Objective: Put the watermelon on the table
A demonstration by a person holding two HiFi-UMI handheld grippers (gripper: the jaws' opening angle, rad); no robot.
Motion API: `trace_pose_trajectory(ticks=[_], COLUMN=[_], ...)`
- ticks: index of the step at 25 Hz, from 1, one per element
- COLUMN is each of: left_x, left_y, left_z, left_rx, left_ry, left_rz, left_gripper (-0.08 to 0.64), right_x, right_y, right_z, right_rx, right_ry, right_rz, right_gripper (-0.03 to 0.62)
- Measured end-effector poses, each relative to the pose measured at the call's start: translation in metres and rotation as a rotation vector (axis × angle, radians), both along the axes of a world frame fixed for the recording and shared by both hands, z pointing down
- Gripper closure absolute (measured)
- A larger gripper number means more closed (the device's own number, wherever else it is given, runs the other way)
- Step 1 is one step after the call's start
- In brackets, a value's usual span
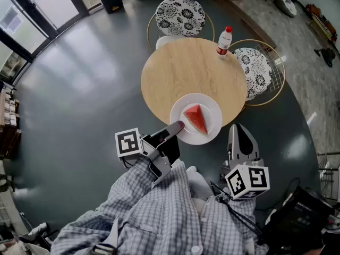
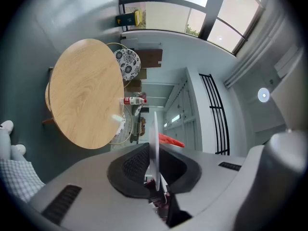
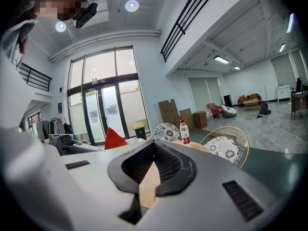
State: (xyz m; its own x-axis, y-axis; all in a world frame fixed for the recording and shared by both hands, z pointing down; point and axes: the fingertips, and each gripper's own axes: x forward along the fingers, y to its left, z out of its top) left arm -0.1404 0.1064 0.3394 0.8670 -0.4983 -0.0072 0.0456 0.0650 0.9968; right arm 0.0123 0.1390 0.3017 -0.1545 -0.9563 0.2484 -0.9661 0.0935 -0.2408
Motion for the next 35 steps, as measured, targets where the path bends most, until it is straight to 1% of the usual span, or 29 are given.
trace_pose_trajectory(ticks=[5, 12, 16, 21, 22, 25, 27, 28, 29, 30, 32, 35], left_x=[0.001, 0.001, 0.001, 0.001, 0.001, -0.004, -0.008, -0.009, -0.008, -0.008, -0.006, -0.006], left_y=[-0.001, 0.0, 0.0, -0.002, -0.002, 0.0, 0.0, -0.002, -0.004, -0.006, -0.008, -0.009], left_z=[-0.001, 0.001, 0.001, 0.001, 0.002, 0.007, 0.009, 0.009, 0.008, 0.008, 0.008, 0.007], left_rx=[0.009, 0.001, 0.0, 0.007, 0.008, 0.011, 0.015, 0.016, 0.016, 0.015, 0.015, 0.017], left_ry=[0.0, 0.004, 0.001, 0.002, 0.002, 0.002, 0.002, 0.002, 0.001, 0.001, 0.002, 0.004], left_rz=[0.003, 0.004, 0.004, 0.005, 0.006, 0.01, 0.015, 0.018, 0.02, 0.024, 0.033, 0.051], left_gripper=[0.523, 0.524, 0.523, 0.525, 0.525, 0.525, 0.523, 0.525, 0.525, 0.525, 0.525, 0.523], right_x=[0.0, -0.001, -0.007, -0.017, -0.019, -0.026, -0.03, -0.031, -0.032, -0.033, -0.036, -0.042], right_y=[0.0, 0.0, 0.0, -0.002, -0.001, 0.001, 0.0, -0.001, -0.003, -0.005, -0.007, -0.008], right_z=[0.0, 0.0, 0.003, 0.01, 0.011, 0.017, 0.02, 0.02, 0.019, 0.019, 0.021, 0.025], right_rx=[0.0, 0.0, -0.021, -0.071, -0.071, -0.056, -0.053, -0.056, -0.063, -0.072, -0.091, -0.108], right_ry=[0.003, 0.0, -0.097, -0.178, -0.215, -0.374, -0.446, -0.471, -0.492, -0.507, -0.511, -0.485], right_rz=[-0.002, -0.008, -0.027, -0.045, -0.05, -0.043, -0.03, -0.03, -0.032, -0.034, -0.038, -0.032], right_gripper=[0.583, 0.583, 0.583, 0.583, 0.583, 0.581, 0.58, 0.558, 0.532, 0.522, 0.517, 0.517])
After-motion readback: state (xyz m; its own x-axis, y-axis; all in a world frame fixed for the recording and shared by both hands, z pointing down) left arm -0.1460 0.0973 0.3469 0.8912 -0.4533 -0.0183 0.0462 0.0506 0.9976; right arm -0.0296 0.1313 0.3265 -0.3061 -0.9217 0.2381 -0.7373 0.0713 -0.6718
